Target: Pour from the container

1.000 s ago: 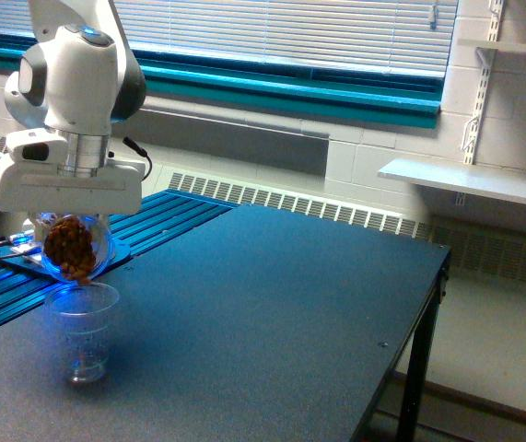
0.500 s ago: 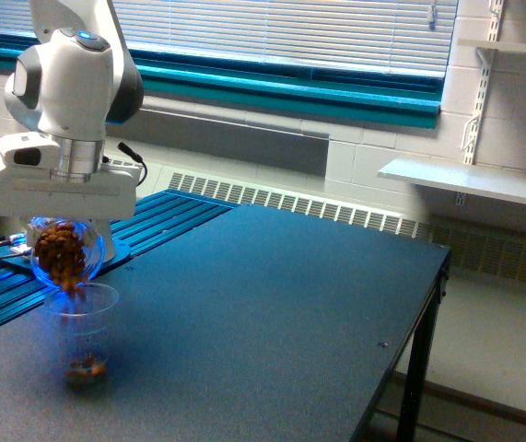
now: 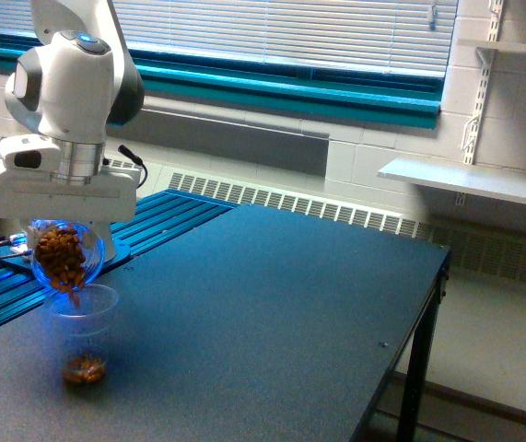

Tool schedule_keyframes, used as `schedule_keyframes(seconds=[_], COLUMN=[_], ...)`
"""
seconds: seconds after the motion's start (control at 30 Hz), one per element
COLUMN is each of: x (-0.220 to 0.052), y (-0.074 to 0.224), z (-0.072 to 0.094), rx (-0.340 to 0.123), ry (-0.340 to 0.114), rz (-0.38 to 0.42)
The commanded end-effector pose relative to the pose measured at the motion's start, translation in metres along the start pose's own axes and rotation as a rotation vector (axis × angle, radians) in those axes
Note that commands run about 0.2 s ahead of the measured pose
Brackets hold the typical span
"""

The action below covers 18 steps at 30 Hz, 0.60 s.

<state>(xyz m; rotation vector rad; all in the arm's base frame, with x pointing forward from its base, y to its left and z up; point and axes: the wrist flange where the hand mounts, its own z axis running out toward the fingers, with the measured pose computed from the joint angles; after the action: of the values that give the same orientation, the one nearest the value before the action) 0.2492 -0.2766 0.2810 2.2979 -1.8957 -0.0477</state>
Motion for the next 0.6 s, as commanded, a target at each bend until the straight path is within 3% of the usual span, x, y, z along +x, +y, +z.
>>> schedule_keyframes(seconds=[0.03,0.6], x=[-0.0018,-0.0039], y=[-0.0064,-0.0026], z=[-0.0031,-0.0003], rx=[0.000,-0.027], ry=[0.002,-0.002], rz=[-0.010,-0.026])
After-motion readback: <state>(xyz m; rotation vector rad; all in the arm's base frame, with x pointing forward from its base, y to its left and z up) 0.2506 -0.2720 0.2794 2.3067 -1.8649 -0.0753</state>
